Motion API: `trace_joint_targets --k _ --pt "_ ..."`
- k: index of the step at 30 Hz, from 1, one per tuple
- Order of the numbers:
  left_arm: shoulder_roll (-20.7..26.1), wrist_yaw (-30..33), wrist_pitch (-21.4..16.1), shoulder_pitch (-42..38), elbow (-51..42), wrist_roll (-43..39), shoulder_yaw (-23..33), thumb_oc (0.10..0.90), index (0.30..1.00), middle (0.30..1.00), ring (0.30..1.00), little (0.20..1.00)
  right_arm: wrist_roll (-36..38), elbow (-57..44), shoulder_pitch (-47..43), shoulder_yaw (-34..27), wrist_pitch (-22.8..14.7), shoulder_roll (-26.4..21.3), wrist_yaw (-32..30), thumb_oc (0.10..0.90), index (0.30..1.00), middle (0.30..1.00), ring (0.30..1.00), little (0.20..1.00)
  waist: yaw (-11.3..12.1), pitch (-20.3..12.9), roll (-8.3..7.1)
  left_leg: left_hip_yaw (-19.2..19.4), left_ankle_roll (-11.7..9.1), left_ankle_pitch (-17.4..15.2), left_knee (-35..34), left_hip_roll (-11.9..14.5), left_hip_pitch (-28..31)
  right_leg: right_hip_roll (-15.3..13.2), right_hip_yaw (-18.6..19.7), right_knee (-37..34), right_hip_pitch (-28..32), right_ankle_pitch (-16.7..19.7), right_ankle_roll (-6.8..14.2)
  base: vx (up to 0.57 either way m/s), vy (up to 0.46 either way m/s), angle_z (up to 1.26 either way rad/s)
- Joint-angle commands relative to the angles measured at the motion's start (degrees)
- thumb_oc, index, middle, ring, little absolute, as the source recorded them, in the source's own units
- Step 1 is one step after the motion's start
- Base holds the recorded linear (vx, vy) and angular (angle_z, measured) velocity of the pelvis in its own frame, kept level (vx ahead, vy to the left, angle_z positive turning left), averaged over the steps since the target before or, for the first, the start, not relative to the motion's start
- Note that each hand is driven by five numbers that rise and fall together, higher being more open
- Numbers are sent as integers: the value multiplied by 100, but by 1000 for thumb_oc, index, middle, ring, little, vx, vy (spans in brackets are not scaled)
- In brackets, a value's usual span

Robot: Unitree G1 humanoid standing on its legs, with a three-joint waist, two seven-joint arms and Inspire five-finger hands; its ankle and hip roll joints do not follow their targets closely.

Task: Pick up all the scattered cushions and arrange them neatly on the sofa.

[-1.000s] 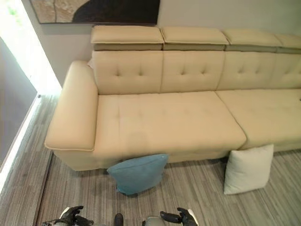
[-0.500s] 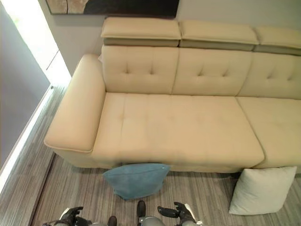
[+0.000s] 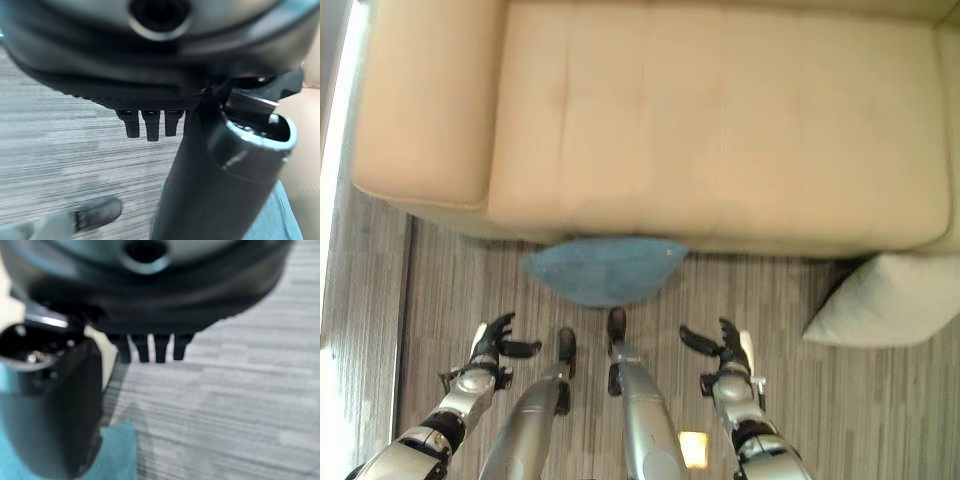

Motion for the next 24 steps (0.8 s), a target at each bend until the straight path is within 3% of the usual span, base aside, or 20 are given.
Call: trace_joint_targets --k 1,11,24 --pt "192 440 -429 459 -284 -349 30 800 900 900 900 900 288 -457 435 231 -449 -168 -451 800 900 900 900 900 102 -897 43 34 113 -313 282 5 -662 -58 321 742 -296 -1074 158 -90 25 -9" --pt "395 722 -524 -611 -896 -212 -210 800 900 900 900 900 194 -788 -850 515 -662 -315 -828 800 900 900 900 900 159 -799 51 -34 135 -408 890 -63 -2084 -124 326 1214 -1610 -1063 198 -29 4 6" --pt "280 820 -556 -1786 -1020 -361 -611 800 900 900 900 900 261 -823 -2083 805 -653 -234 -1120 800 900 900 900 900 130 -619 86 -86 143 -317 855 -65 -2767 -205 259 1256 -2324 -974 302 -5 1 2"
